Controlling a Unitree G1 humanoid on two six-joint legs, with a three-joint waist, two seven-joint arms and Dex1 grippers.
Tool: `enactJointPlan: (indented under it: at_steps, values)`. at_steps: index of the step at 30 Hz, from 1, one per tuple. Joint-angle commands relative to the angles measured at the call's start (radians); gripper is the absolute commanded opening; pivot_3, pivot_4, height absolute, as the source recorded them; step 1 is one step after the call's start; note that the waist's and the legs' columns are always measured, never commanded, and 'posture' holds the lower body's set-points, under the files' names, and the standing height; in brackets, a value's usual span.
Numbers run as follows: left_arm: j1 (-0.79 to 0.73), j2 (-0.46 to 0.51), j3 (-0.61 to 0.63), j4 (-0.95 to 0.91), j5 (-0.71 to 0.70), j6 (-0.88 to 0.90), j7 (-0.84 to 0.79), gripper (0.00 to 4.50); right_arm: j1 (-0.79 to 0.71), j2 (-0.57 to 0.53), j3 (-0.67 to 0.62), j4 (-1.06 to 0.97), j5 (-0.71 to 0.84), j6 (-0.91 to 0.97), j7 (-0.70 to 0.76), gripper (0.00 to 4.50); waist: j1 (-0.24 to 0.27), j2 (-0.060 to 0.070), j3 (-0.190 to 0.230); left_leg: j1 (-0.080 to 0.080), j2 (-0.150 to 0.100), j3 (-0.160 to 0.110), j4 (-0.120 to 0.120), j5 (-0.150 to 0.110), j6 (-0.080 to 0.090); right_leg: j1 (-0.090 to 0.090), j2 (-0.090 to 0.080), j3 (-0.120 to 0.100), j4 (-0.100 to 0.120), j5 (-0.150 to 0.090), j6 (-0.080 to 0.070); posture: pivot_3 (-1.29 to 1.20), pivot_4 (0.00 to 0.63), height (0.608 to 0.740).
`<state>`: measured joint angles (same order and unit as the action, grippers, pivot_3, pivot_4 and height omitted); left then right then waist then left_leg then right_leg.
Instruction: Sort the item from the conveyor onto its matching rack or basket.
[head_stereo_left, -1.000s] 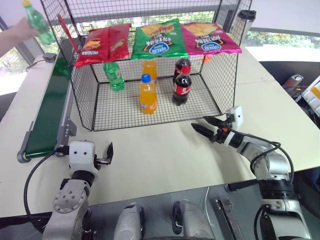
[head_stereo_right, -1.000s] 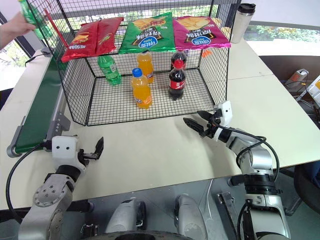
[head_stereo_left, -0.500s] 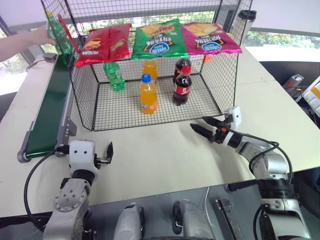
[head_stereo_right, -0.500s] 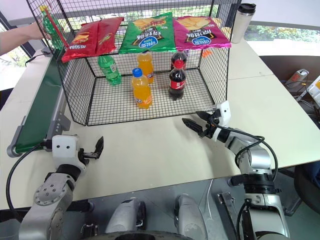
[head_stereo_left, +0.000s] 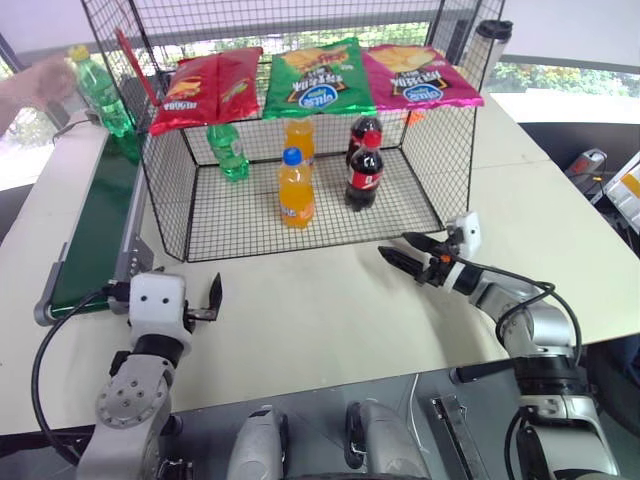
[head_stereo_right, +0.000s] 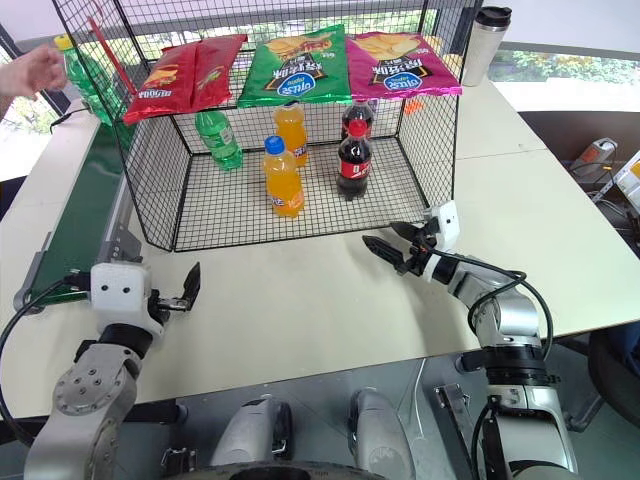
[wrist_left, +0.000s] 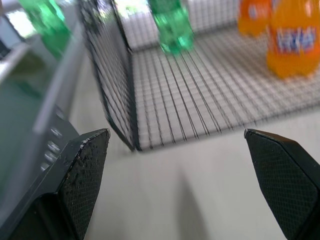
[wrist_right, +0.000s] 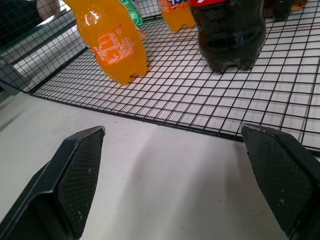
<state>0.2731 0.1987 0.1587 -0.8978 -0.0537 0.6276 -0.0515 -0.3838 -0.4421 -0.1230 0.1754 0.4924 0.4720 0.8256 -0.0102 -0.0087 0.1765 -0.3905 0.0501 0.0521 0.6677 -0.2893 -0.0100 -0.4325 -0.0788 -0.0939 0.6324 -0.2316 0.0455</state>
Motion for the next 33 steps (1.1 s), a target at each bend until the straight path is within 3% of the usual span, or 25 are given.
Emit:
enactJointPlan:
  at_steps: [1, 9, 14, 23, 33]
  values:
    - [0.033, -0.025, 0.064, -0.126, -0.002, 0.02, 0.024, 4.5, -0.026, 0.001, -0.004, -0.003, -0.001, -0.024, 0.013, 4.47, -0.001, 0.0, 0.0, 0.0, 0.0, 0.0, 0.0, 0.0, 0.0, 0.0, 0.0, 0.0, 0.0, 0.0, 0.0, 0.0, 0.15, 0.74]
    - [0.217, -0.145, 0.325, -0.14, -0.241, 0.012, 0.031, 4.5, -0.05, 0.015, 0.013, 0.038, -0.015, -0.04, 0.031, 4.47, -0.001, 0.0, 0.0, 0.0, 0.0, 0.0, 0.0, 0.0, 0.0, 0.0, 0.0, 0.001, 0.0, 0.0, 0.0, 0.0, 0.15, 0.74]
    - [0.196, -0.11, 0.438, -0.039, -0.291, -0.011, 0.014, 4.5, -0.065, 0.027, 0.022, 0.058, -0.021, -0.051, 0.038, 4.47, 0.001, 0.0, 0.0, 0.0, 0.0, 0.0, 0.001, 0.0, 0.0, 0.0, 0.0, 0.0, 0.0, -0.002, -0.002, 0.0, 0.15, 0.74]
    - [0.087, 0.004, 0.474, 0.132, -0.295, -0.04, -0.021, 4.5, -0.062, 0.042, 0.028, 0.048, -0.018, -0.05, 0.03, 4.47, 0.0, 0.0, 0.0, 0.0, 0.0, 0.0, 0.001, 0.0, 0.0, 0.001, 0.0, 0.0, 0.0, 0.0, -0.001, 0.0, 0.15, 0.74]
    - [0.035, 0.02, 0.501, 0.173, -0.318, -0.052, 0.005, 4.5, -0.043, 0.036, 0.025, 0.02, -0.013, -0.038, 0.02, 4.47, -0.001, 0.0, 0.0, 0.0, 0.0, 0.0, 0.001, 0.0, 0.0, 0.0, 0.0, 0.0, 0.0, 0.0, -0.001, 0.0, 0.15, 0.74]
